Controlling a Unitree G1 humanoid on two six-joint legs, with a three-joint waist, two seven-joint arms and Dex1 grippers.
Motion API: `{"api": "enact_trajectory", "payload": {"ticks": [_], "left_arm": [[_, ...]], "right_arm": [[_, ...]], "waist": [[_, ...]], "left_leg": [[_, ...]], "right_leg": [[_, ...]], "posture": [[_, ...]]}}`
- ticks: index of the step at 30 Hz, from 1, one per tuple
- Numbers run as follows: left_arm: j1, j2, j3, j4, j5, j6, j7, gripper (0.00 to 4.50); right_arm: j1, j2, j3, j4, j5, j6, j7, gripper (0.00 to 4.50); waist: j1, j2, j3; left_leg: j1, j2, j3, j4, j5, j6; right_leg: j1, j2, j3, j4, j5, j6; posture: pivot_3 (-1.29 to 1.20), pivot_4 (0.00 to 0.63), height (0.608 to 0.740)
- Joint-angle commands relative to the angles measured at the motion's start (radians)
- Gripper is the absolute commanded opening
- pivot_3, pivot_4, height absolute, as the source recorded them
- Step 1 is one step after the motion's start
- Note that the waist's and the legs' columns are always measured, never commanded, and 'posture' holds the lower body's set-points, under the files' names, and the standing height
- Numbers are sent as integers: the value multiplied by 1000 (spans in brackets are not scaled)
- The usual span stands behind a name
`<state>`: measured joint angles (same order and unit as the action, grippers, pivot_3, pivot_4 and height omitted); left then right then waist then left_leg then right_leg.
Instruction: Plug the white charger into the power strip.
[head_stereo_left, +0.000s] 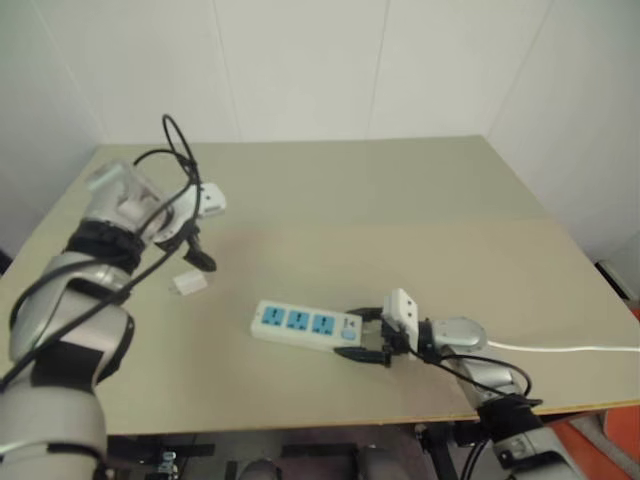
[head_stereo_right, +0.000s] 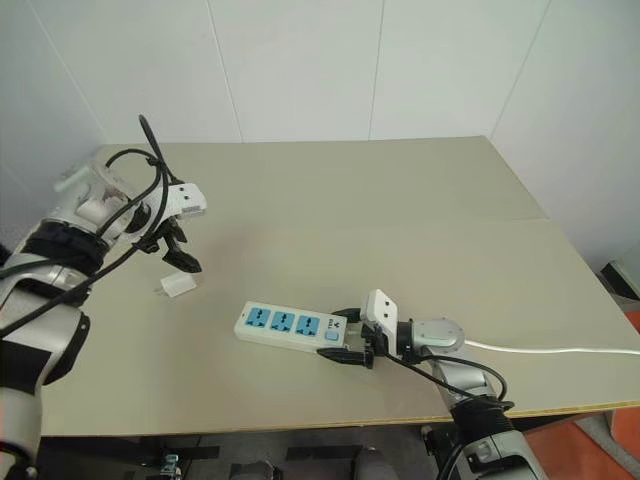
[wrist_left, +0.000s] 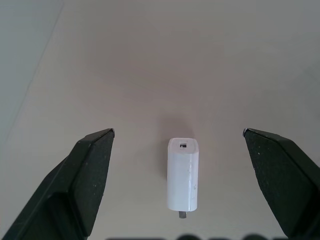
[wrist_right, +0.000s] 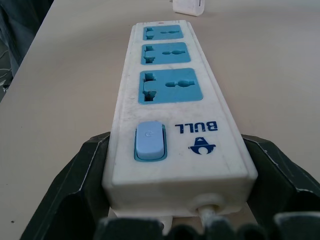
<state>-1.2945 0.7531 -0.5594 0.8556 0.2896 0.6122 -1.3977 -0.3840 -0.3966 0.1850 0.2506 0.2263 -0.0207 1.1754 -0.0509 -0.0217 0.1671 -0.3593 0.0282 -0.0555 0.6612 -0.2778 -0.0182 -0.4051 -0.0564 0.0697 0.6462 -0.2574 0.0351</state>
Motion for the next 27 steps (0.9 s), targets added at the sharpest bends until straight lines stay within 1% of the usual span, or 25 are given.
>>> {"api": "enact_trajectory", "payload": {"ticks": [1,5,11,17,27], "left_arm": [[-27,4,-2,44,36,-53,-30,4500],[-12,-15,9,126,54,-103,-1,4500],[2,-33,-1,173,90,-182,-13,4500],[22,-51,-2,236,136,-242,41,4500],[35,-90,13,292,162,-270,85,4500]], "right_arm": [[-8,10,3,-12,0,-23,-8,3423],[3,14,0,-18,-4,-21,-20,3423],[9,18,8,-17,-11,-22,-31,3423],[11,20,9,-22,-13,-13,-41,3423],[28,8,7,-36,-11,-3,-50,3423]], "waist": [[-3,0,0],[-7,0,0],[-7,0,0],[-14,0,0],[-13,0,0]], "left_leg": [[0,0,0,0,0,0],[0,0,0,0,0,0],[0,0,0,0,0,0],[1,0,0,0,0,0],[1,0,0,0,0,0]], "right_leg": [[0,0,0,0,0,0],[0,0,0,1,0,0],[1,0,0,1,0,0],[1,0,0,1,0,0],[1,0,0,2,0,0]], "posture": [[0,150,740],[0,150,740],[0,150,740],[0,150,740],[0,150,740]]}}
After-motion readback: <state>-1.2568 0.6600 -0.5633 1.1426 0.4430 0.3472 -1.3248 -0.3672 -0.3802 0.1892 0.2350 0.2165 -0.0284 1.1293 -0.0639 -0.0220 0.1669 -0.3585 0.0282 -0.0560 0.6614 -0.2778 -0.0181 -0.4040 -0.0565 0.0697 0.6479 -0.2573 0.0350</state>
